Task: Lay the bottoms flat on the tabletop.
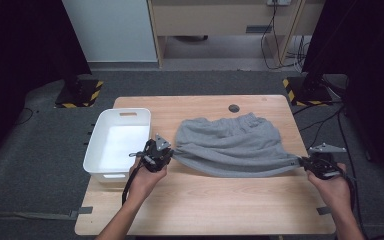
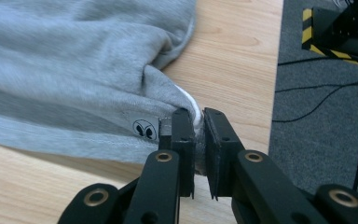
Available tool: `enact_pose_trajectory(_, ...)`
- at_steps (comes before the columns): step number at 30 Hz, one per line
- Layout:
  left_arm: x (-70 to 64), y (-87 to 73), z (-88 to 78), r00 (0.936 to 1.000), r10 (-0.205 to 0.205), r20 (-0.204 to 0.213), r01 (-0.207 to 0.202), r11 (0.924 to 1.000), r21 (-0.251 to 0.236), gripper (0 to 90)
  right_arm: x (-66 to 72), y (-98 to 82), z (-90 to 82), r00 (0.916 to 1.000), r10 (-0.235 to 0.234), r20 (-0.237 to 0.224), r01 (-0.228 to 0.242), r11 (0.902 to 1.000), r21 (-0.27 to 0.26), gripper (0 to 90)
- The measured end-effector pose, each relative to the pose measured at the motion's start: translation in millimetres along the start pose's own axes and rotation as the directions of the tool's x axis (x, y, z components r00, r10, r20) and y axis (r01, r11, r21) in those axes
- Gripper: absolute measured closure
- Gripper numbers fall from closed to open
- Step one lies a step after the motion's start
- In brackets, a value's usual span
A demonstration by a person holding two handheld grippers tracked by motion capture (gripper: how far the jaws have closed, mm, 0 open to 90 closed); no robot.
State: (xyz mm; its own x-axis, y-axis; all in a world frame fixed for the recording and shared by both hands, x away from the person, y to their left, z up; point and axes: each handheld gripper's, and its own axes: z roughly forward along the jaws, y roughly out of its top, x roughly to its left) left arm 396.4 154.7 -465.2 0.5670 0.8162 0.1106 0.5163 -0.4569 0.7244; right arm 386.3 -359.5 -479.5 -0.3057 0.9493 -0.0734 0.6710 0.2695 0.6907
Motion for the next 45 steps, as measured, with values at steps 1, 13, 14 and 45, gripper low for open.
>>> enact_pose_trajectory(1,-2.1,-2.3,-0.8,1.0000,0.005,0.004,-0.005,1.0000,0.002,83.2,2.4,0.4,-1.9,0.9999,-0.008,-0.007,0.008,1.0000,0.001,83.4)
enact_pose_trajectory(13,-13.7,-34.7,1.8,0.9979,0.063,0.015,-0.064,0.9948,0.079,83.0,15.9,-17.8,-5.4,0.9968,-0.079,-0.009,0.079,0.9960,0.040,83.3)
enact_pose_trajectory(14,-15.0,-35.7,1.2,0.9973,0.072,0.009,-0.073,0.9941,0.080,83.0,14.7,-18.5,-5.2,0.9976,-0.069,-0.008,0.069,0.9966,0.045,83.3)
enact_pose_trajectory(45,-10.9,-54.3,-7.8,0.9979,0.061,0.023,-0.062,0.9952,0.075,83.0,12.6,-22.6,-22.6,0.9962,-0.074,-0.045,0.075,0.9972,0.010,83.3)
